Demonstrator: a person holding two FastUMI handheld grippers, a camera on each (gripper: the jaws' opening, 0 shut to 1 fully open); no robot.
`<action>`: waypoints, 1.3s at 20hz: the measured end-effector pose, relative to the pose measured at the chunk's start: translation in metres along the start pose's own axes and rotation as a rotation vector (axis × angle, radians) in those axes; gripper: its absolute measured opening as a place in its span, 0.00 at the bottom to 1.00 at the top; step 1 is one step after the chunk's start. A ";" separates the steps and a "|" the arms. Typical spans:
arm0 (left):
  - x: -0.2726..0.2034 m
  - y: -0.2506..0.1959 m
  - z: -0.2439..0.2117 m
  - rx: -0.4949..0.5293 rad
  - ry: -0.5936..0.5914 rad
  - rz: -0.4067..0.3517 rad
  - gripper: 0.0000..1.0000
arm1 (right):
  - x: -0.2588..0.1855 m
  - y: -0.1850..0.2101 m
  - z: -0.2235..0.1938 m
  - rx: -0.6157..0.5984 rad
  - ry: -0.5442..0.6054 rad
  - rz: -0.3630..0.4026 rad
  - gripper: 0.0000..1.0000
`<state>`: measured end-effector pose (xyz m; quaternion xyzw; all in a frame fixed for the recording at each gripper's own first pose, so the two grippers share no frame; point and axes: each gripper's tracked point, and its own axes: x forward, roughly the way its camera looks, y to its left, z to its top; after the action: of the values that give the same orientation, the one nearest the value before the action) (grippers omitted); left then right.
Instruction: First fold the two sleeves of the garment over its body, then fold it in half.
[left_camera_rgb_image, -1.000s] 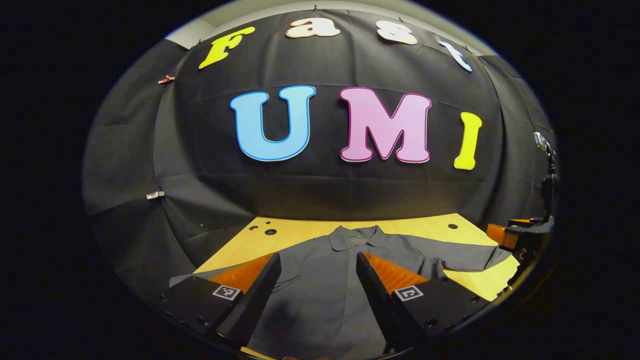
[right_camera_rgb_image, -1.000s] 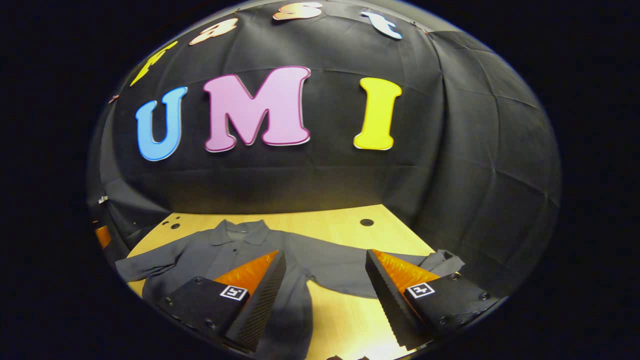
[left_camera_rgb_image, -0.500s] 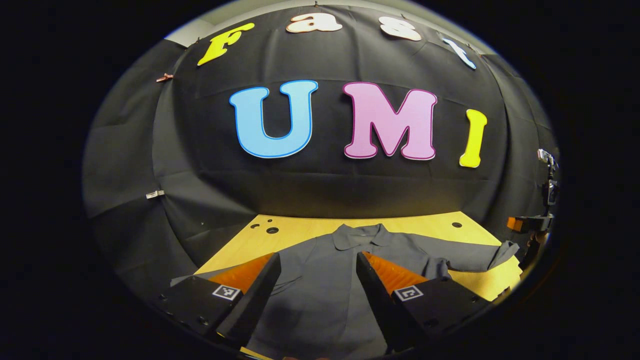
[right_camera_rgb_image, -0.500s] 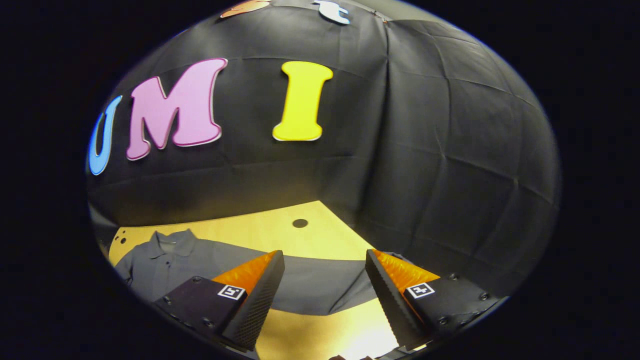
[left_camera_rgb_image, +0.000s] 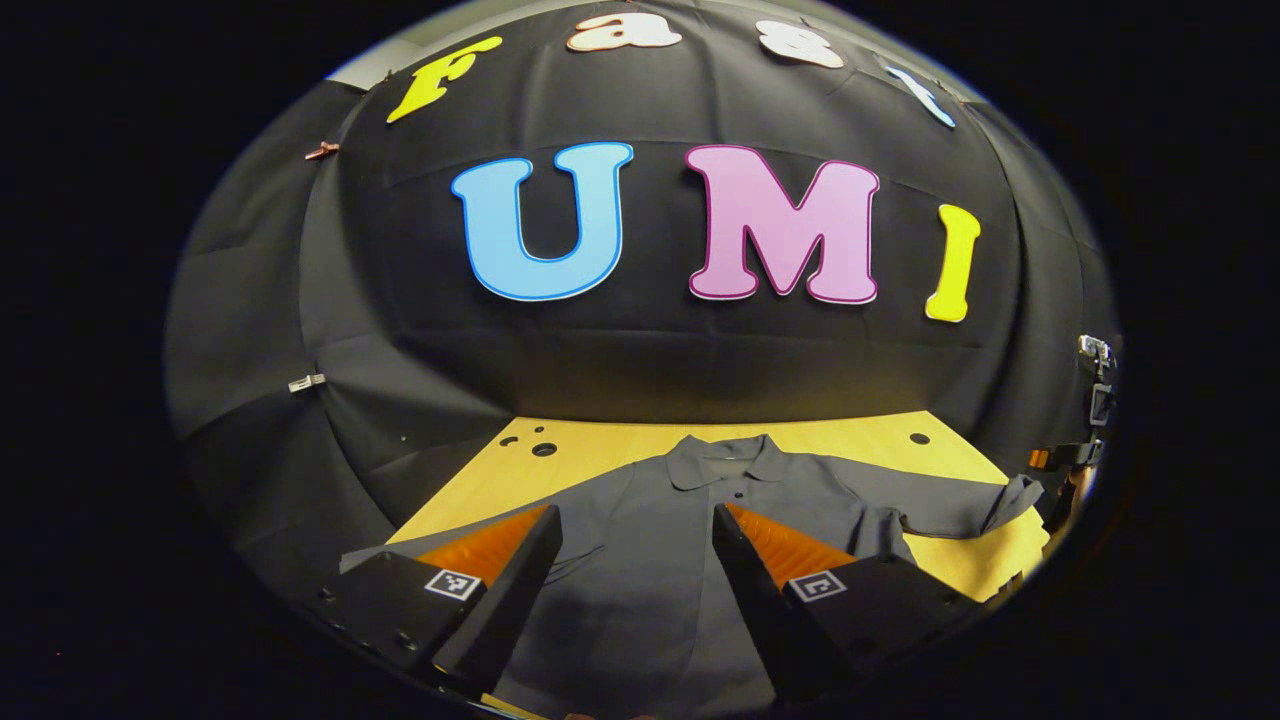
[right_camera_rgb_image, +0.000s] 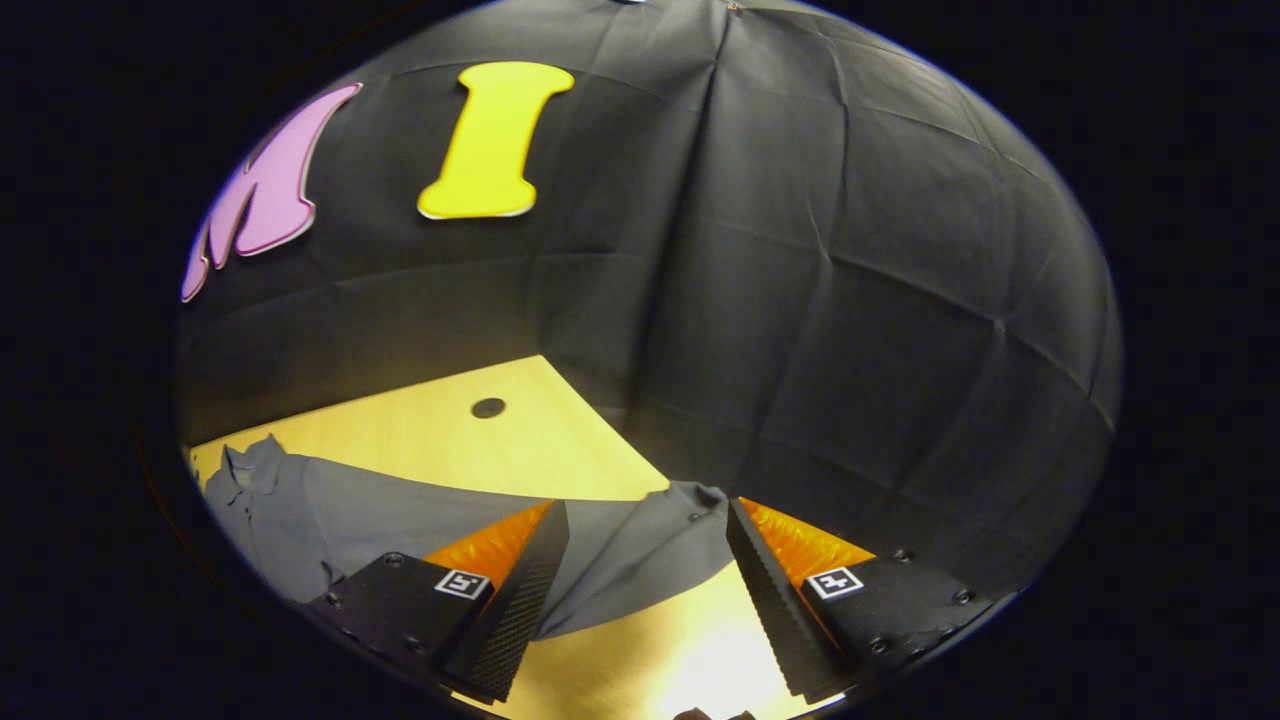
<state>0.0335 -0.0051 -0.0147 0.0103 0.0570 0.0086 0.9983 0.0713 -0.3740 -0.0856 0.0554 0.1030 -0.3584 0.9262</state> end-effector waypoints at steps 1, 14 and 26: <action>0.001 -0.002 -0.001 0.005 0.003 -0.004 0.96 | 0.010 -0.008 -0.004 0.011 0.020 -0.020 0.98; 0.021 0.007 -0.026 0.016 0.093 0.037 0.97 | 0.093 -0.043 -0.058 0.277 0.296 -0.091 0.99; 0.027 0.003 -0.033 0.034 0.122 0.034 0.98 | 0.099 -0.048 -0.077 0.216 0.408 -0.110 0.92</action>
<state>0.0560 -0.0005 -0.0504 0.0278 0.1177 0.0253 0.9923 0.0990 -0.4603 -0.1847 0.2196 0.2521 -0.3986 0.8540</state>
